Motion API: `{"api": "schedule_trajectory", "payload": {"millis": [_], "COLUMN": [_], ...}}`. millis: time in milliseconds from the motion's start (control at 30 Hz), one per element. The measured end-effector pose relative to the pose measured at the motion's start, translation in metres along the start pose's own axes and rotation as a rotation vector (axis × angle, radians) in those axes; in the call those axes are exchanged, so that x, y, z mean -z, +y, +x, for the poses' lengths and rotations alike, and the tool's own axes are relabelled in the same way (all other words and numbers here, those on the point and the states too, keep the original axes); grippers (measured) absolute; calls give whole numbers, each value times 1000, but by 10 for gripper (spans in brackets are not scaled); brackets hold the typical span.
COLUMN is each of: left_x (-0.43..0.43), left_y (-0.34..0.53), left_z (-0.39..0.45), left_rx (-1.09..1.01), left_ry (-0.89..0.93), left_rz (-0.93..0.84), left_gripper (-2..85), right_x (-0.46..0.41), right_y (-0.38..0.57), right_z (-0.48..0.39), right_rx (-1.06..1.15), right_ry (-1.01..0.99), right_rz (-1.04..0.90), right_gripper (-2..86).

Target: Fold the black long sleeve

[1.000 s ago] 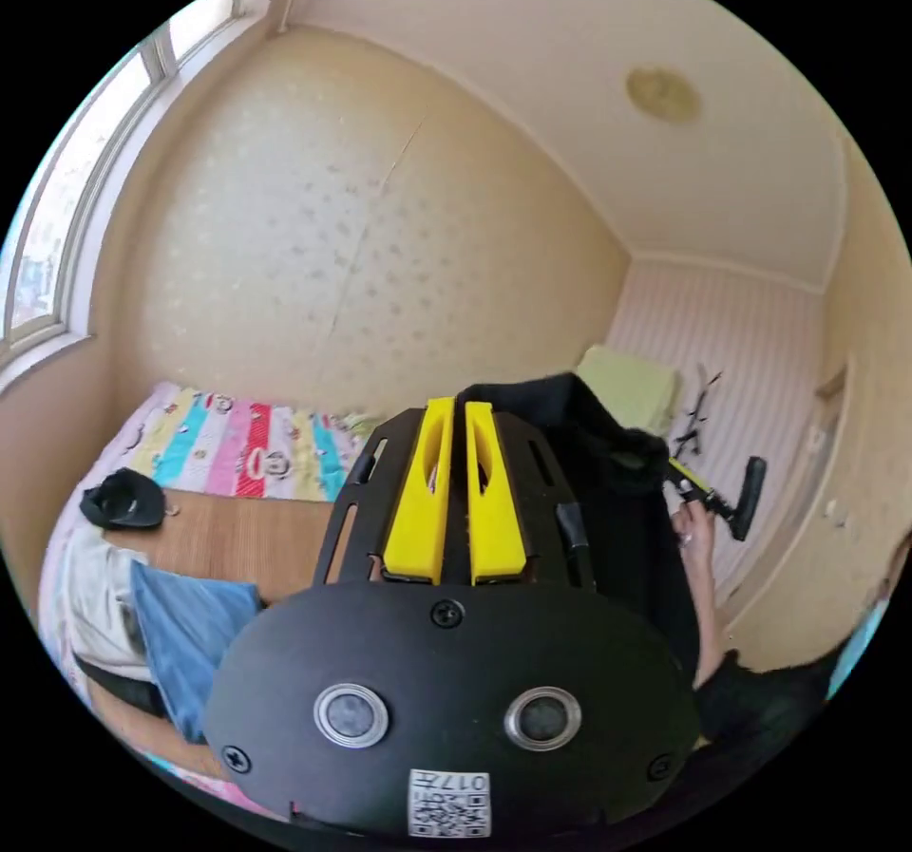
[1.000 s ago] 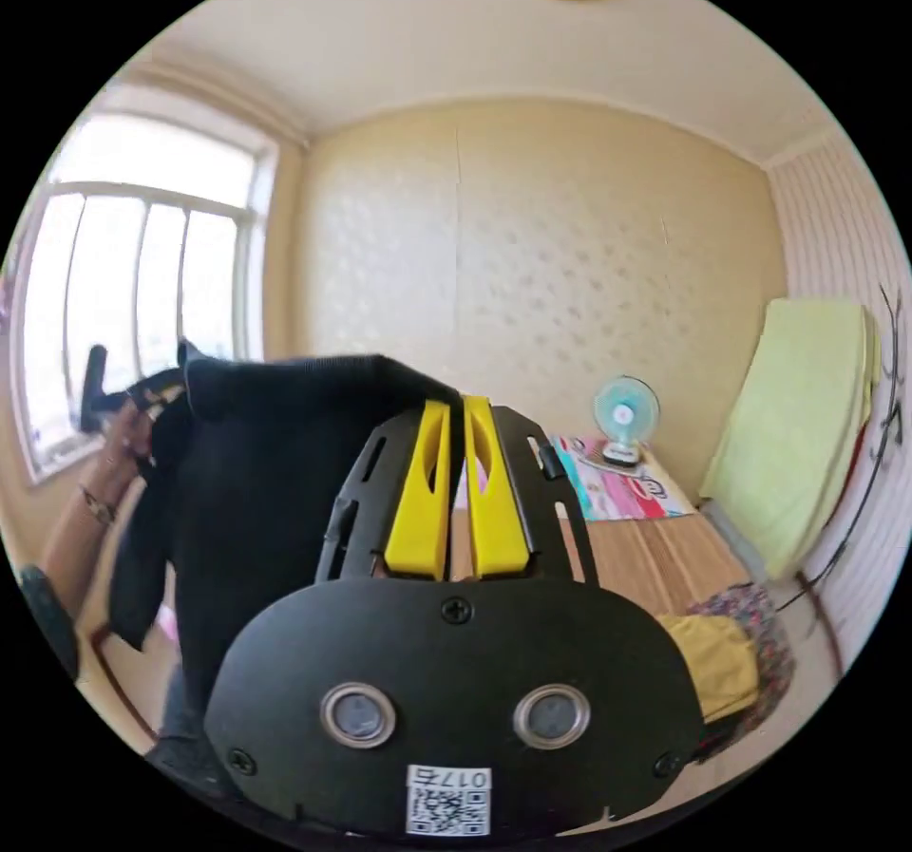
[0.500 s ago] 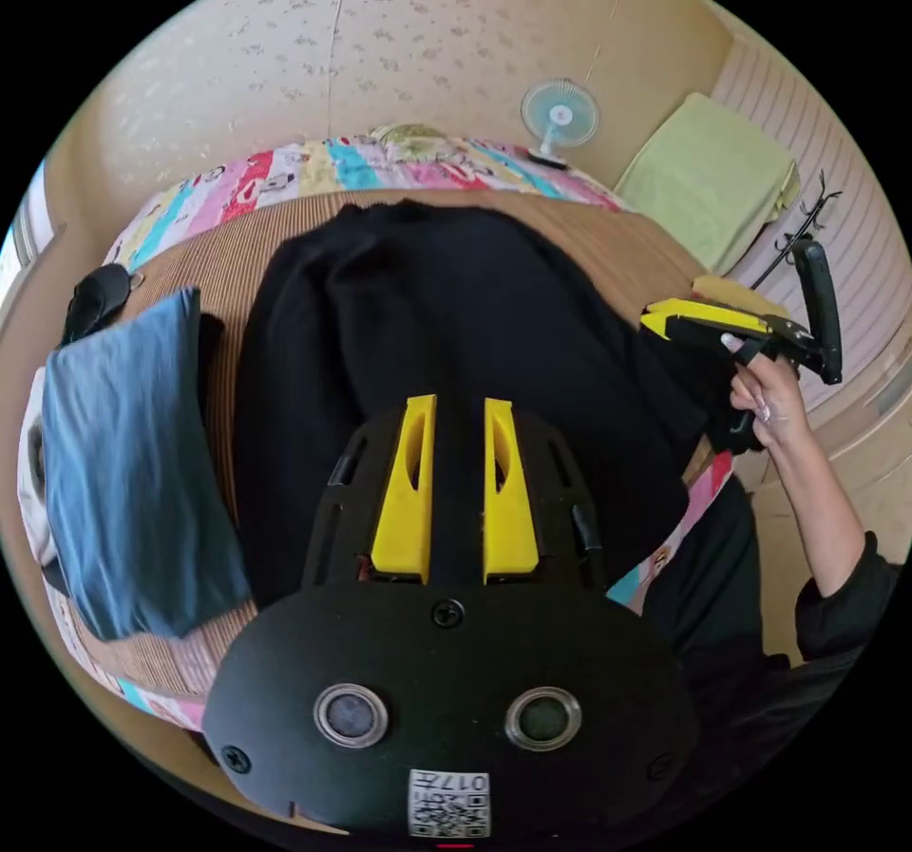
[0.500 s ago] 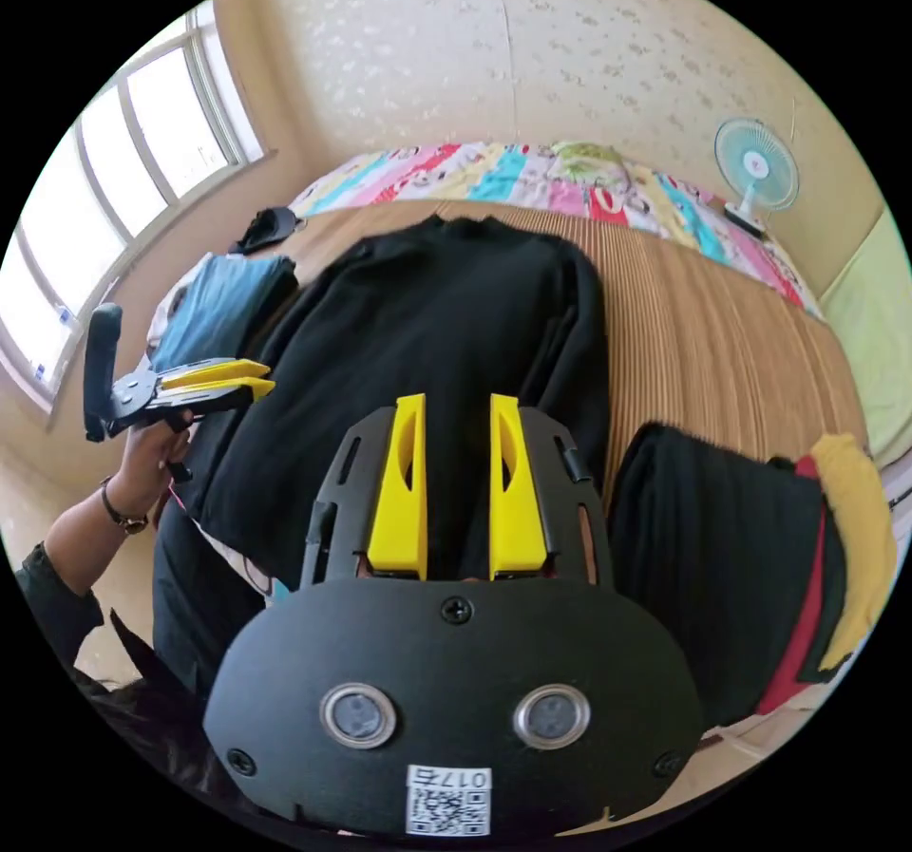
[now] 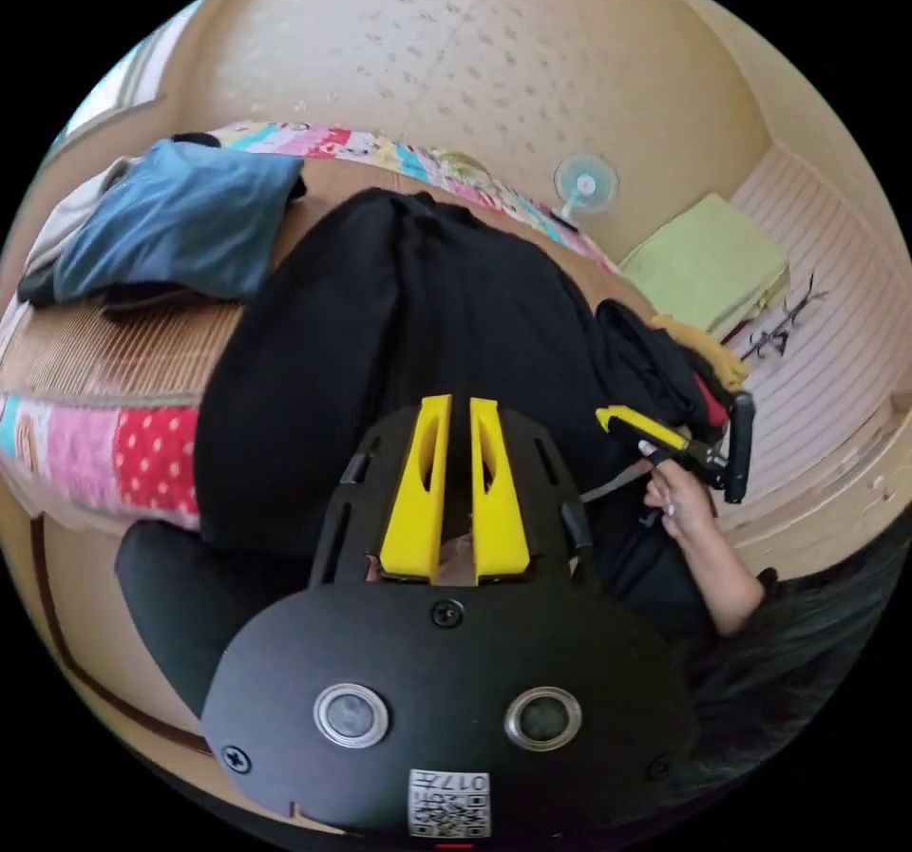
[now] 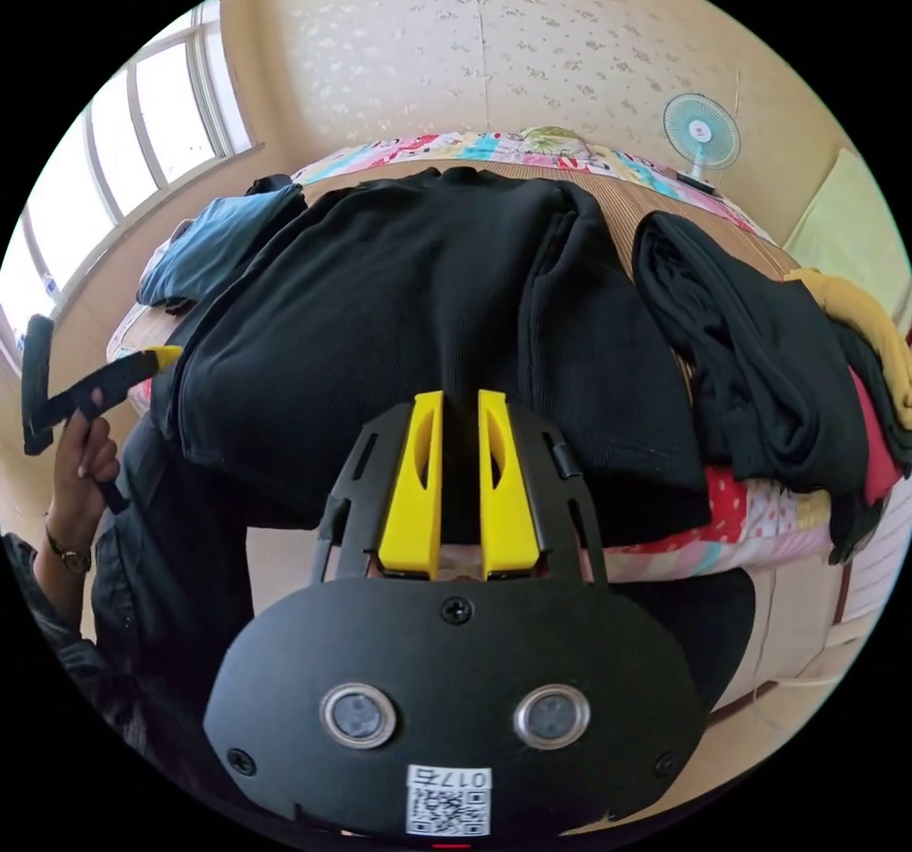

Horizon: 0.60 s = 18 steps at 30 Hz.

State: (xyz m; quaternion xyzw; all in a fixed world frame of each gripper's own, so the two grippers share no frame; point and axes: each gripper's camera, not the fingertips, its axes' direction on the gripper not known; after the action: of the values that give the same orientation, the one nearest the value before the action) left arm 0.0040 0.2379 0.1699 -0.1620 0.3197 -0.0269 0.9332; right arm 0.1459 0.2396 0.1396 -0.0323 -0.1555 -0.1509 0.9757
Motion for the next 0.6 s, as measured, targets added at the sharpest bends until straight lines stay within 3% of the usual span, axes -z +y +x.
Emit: {"api": "schedule_trajectory", "payload": {"millis": [100,200,333,500,567,600], "left_x": [58,97,108,117,132,144], "left_y": [31,56,68,80,89,94], "left_z": [-35,-76,-113,-124,-116,-110], "left_rx": [176,297,310,251,210,152], "left_ry": [-130,-144,-142,-75,-127,-57], "left_rz": [66,119,34,-141,-182,-198], "left_gripper": [121,153,160,132,78,40], "right_x": [0,-4,-7,-5,-1,3], "right_y": [6,13,26,42,48,54], "right_z": [4,11,13,14,14,13], "right_rx": [6,-14,-32,5,16,40], "right_ry": [-10,-32,-28,-8,-28,-55], "right_rz": [-26,-14,16,-5,-8,4], "right_gripper": [66,65,66,75,87,99]}}
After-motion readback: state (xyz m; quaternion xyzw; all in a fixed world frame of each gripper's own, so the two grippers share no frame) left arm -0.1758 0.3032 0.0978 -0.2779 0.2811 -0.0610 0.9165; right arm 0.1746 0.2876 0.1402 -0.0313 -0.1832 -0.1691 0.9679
